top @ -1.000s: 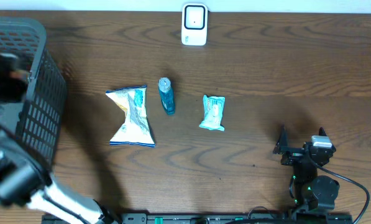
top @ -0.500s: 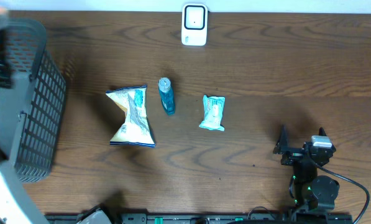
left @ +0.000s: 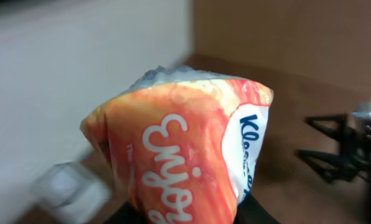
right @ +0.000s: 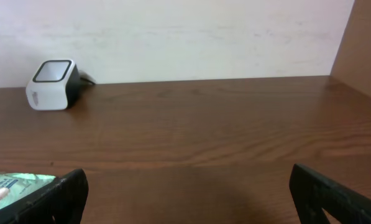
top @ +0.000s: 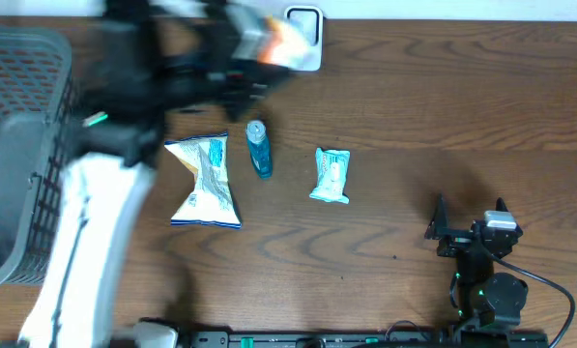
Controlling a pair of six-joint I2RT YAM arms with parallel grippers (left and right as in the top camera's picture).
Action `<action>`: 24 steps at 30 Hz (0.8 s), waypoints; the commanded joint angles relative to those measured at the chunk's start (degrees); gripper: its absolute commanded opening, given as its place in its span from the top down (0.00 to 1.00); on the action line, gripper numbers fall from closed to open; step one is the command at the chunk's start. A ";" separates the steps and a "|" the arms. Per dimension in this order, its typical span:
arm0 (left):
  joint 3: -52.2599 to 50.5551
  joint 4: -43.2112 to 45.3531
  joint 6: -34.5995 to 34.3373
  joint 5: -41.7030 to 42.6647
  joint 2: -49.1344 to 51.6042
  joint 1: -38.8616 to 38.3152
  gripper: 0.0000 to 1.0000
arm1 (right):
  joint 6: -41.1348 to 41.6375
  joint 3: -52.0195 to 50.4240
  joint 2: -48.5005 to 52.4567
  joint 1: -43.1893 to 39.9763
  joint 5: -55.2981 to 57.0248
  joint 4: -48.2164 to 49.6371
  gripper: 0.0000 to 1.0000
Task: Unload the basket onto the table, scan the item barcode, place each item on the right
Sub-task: 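Carry the orange tissue pack out and lower it near the wipes pack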
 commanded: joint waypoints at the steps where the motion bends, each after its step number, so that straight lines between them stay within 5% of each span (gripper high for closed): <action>1: 0.13 1.51 -0.52 0.94 8.63 -7.13 0.77 | 0.37 -0.07 -0.09 -0.15 0.07 -0.24 0.01; 17: 0.11 3.61 -0.52 -12.68 38.88 -25.05 0.76 | 0.37 -0.07 -0.09 -0.15 0.07 -0.24 0.01; 24: 0.07 -1.40 -0.52 -34.10 42.88 -27.28 0.76 | 0.37 -0.07 -0.09 -0.15 0.07 -0.24 0.01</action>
